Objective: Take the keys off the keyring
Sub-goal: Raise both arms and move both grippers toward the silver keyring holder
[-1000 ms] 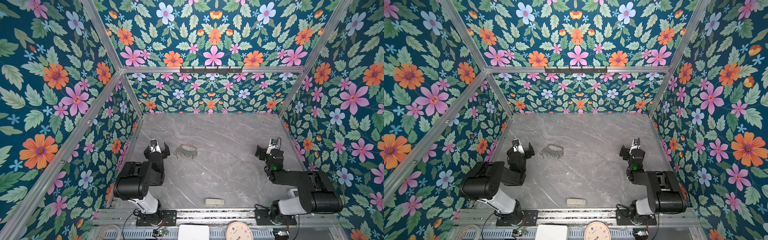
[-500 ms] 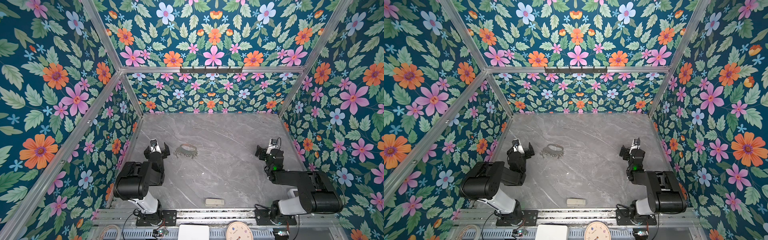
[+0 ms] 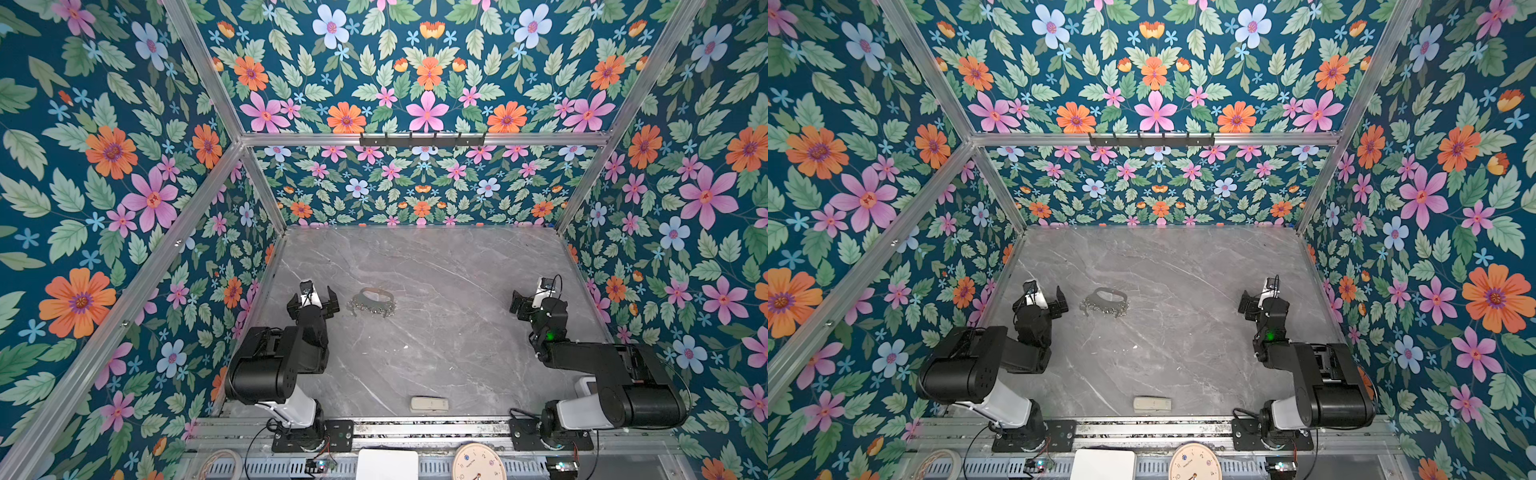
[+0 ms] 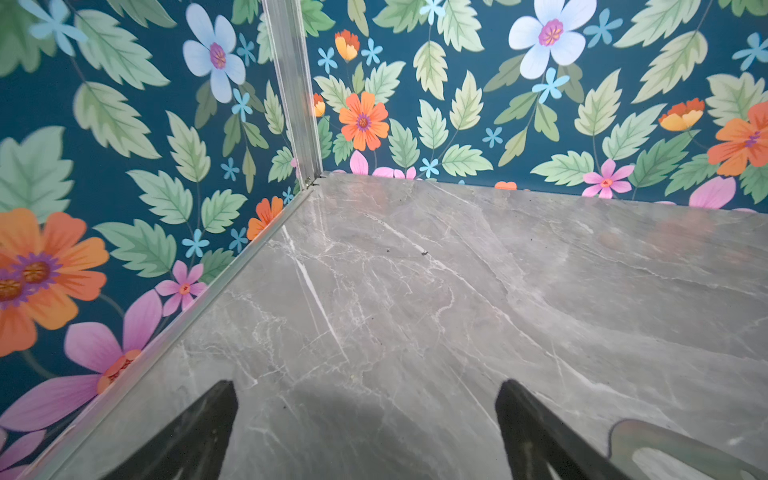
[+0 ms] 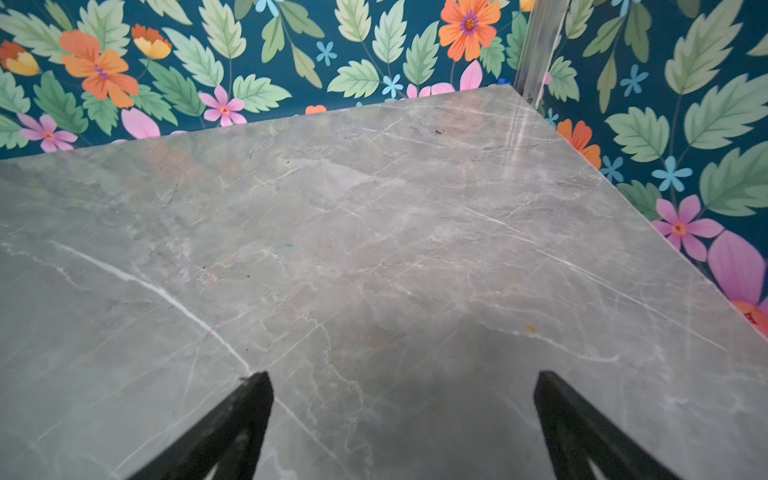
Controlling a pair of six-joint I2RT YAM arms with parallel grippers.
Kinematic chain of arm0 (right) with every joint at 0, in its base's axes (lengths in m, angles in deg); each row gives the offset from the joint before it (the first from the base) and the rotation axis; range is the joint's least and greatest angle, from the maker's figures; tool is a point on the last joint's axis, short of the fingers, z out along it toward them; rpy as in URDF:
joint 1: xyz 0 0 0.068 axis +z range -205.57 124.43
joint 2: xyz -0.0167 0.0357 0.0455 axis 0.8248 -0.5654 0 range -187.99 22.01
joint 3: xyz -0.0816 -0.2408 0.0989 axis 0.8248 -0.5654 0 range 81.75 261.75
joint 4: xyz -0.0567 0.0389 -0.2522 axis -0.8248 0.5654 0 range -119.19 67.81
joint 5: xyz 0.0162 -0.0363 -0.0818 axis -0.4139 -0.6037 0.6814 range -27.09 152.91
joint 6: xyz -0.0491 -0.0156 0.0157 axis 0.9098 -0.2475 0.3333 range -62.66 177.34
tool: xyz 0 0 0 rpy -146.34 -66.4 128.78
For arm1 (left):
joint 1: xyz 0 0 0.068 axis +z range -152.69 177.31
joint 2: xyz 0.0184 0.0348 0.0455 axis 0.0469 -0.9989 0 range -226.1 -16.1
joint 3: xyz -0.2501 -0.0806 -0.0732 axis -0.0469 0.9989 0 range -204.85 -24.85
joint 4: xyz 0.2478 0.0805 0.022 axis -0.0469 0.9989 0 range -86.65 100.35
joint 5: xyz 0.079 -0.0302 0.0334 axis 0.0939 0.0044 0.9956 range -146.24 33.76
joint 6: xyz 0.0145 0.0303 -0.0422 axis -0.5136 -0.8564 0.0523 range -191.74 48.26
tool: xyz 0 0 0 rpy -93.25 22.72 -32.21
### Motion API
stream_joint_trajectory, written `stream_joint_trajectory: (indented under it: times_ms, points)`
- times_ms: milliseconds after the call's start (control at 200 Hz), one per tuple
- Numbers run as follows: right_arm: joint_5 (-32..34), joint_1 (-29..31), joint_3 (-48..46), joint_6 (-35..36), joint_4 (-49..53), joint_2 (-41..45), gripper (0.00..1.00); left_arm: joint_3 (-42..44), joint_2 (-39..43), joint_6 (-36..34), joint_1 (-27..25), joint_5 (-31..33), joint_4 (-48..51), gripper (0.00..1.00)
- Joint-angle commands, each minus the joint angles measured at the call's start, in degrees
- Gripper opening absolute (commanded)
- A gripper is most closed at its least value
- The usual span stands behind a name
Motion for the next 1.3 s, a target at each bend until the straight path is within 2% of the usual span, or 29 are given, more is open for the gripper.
stream_joint_trajectory:
  times_ms: [0, 105, 180, 320, 430, 535, 555, 575, 610, 630, 700, 805, 830, 915, 1065, 1175, 1295]
  points:
    - [-1.73, 0.05, 3.86, 0.65, 9.1, 3.91, 0.99, 0.15, 4.61, 0.78, -0.05, 2.74, 1.8, 1.0]
    - [-0.63, 0.05, 5.93, 0.24, 15.83, 8.17, 0.99, -2.7, 10.73, 1.35, -0.03, 2.99, 11.91, 1.0]
    - [1.9, 0.05, 7.35, -2.87, 20.79, 11.81, 0.99, -4.55, 14.84, 2.37, 0.01, 3.45, 18.58, 1.0]
    - [1.69, 0.05, 10.65, -7.52, 29.23, 16.45, 0.99, -4.15, 20.81, 9.49, 0.02, 8.52, 18.6, 1.0]
    - [0.43, 0.06, 10.72, -12.24, 28.62, 18.4, 0.99, -4.1, 23.61, 20.59, 0.02, 13.67, 17.19, 1.0]
    - [7.42, 0.07, 11.09, -26.57, 30.71, 19.52, 0.99, -4.31, 29.33, 35.44, 0.09, 17.98, 26.01, 1.0]
    - [9.21, 0.06, 11.43, -30.02, 33.32, 20.02, 0.99, -4.63, 30.66, 39.21, 0.08, 19.28, 29.07, 1.0]
    - [10.93, 0.05, 12.05, -36.4, 37.36, 20.6, 0.99, -5.08, 31.86, 42.67, 0.1, 20.32, 32.55, 1.0]
    - [13.06, 0.05, 13.25, -46.63, 45.66, 21.52, 0.99, -6.05, 33.8, 45.92, 0.26, 21.04, 37.99, 1.0]
    - [12.06, -0.14, 13.47, -49.42, 47.51, 21.99, 0.99, -6.65, 34.67, 46.86, 0.36, 20.39, 39.9, 1.0]
    - [-0.47, -1.53, 11.86, -43.04, 39.29, 21.49, 0.99, -8.45, 35.92, 44.21, 0.71, 15.14, 41.66, 1.0]
    - [-9.38, -1.53, 11.85, -42.96, 34.49, 18.25, 0.91, -10.23, 35.9, 42.9, 0.67, 7.68, 42.1, 1.0]
    - [-10.05, -1.45, 11.9, -43.82, 34.36, 17.8, 0.95, -10.7, 35.88, 42.96, 0.66, 5.98, 42.67, 1.0]
    - [-12.62, -0.95, 11.63, -44.08, 33.0, 16.62, 0.94, -13.64, 35.05, 42.14, 0.67, -0.57, 46.97, 1.0]
    - [-13.44, 3.96, 15.94, -36.73, 39.56, 14.46, 0.93, -18.67, 30.67, 41.3, 0.59, -11.73, 55.75, 0.99]
    - [-14.2, 9.25, 20.5, -30.93, 45.0, 11.0, 0.91, -20.91, 26.44, 39.66, 0.39, -21.22, 58.86, 0.87]
    - [-17.02, 13.74, 23.82, -27.44, 47.89, 6.3, 0.86, -21.33, 22.79, 39.31, -1.74, -26.5, 60.82, 0.78]
